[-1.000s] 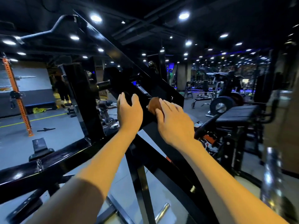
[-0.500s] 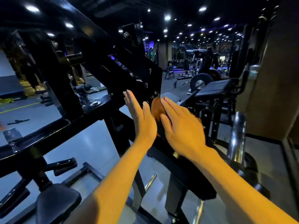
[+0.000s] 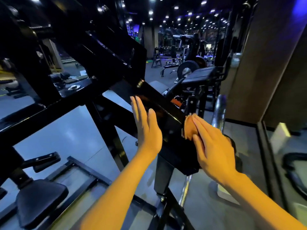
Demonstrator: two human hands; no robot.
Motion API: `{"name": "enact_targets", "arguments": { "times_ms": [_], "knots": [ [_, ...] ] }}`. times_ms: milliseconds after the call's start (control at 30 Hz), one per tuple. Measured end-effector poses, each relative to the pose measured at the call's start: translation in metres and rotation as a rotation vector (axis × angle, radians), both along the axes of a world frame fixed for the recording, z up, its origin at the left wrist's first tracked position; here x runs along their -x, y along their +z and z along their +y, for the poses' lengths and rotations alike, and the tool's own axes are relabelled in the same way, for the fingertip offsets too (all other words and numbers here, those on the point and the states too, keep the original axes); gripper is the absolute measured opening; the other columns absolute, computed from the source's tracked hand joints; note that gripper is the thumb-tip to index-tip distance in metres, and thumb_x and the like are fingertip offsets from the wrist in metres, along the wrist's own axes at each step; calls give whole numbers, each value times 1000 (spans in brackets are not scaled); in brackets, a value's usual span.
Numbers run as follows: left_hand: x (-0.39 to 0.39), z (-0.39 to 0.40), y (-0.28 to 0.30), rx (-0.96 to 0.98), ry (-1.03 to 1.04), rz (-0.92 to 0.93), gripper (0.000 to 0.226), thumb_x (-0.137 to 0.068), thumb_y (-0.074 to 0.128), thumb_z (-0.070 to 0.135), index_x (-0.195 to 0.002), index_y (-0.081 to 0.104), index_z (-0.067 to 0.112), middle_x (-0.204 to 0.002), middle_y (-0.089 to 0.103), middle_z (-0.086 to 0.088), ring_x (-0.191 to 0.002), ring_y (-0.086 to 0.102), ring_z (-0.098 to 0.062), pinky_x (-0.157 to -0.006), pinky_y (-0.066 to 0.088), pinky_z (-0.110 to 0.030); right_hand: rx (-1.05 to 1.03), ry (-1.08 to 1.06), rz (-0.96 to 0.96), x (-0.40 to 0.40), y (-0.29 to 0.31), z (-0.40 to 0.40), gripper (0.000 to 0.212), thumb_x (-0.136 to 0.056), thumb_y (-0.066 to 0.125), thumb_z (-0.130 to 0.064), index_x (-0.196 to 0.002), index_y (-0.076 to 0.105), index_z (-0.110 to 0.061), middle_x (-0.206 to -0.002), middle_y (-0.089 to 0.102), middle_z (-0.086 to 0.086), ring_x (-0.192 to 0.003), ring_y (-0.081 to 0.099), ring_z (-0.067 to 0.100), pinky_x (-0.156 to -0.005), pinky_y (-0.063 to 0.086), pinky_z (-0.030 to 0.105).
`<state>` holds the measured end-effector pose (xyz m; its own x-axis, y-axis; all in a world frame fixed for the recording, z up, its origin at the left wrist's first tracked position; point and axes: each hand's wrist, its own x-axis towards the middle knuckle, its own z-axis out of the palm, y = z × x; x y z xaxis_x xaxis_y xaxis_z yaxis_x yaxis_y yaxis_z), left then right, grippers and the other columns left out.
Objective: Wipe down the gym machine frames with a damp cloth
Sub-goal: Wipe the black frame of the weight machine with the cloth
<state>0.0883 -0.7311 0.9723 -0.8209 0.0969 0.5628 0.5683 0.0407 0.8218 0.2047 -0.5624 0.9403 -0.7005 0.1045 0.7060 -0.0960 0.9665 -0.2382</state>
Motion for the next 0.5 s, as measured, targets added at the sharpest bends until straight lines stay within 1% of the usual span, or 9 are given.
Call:
{"name": "enact_targets", "arguments": {
  "times_ms": [100, 200, 300, 400, 433, 467, 500],
  "knots": [
    [-11, 10, -10, -15, 10, -9, 63, -110, 24, 42, -164, -6, 30, -169, -18, 21, -153, -10, 6, -130, 6, -40, -17, -14, 44, 39, 30, -34, 54, -112, 36, -40, -161, 38, -18, -165, 39, -3, -140, 49, 24, -106, 50, 41],
    [-17, 21, -15, -29, 82, -40, 57, -113, 23, 32, -165, 1, 28, -171, -10, 18, -154, -5, 5, -130, 9, -37, -19, -12, 57, 54, 37, -43, 53, -112, 38, -38, -160, 38, -16, -164, 40, -1, -139, 50, 25, -103, 50, 38],
    [-33, 36, -25, -47, 130, -56, 55, -114, 23, 30, -166, 6, 25, -172, -5, 17, -155, -1, 5, -129, 11, -29, -23, 9, 40, 15, 3, -8, 54, -112, 40, -37, -160, 37, -14, -164, 40, 0, -135, 53, 24, -99, 52, 37],
    [-56, 57, -40, -80, 150, -79, 55, -114, 25, 29, -166, 8, 25, -171, -3, 18, -154, 1, 6, -128, 10, -26, 15, 49, -7, -28, -45, 44, 53, -113, 36, -38, -160, 38, -13, -159, 47, -1, -131, 56, 27, -105, 51, 40],
    [-63, 63, -44, -88, 156, -101, 55, -114, 25, 29, -166, 7, 25, -171, -2, 18, -154, 1, 6, -127, 10, -22, 50, 80, -34, -37, -58, 58, 52, -113, 34, -39, -158, 41, -12, -155, 50, -1, -128, 57, 28, -107, 50, 43],
    [-74, 71, -49, -102, 167, -134, 56, -114, 26, 28, -166, 6, 26, -172, 0, 17, -154, 3, 6, -124, 9, -16, 67, 101, -64, -46, -70, 71, 51, -113, 33, -38, -156, 42, -12, -154, 50, -1, -129, 57, 28, -109, 48, 45],
    [-86, 79, -52, -120, 186, -179, 56, -114, 28, 27, -166, 6, 27, -172, 4, 15, -154, 6, 5, -119, 10, -8, 55, 103, -94, -56, -78, 82, 51, -113, 34, -37, -159, 39, -14, -158, 46, -3, -132, 55, 28, -109, 48, 45]
  ]
}}
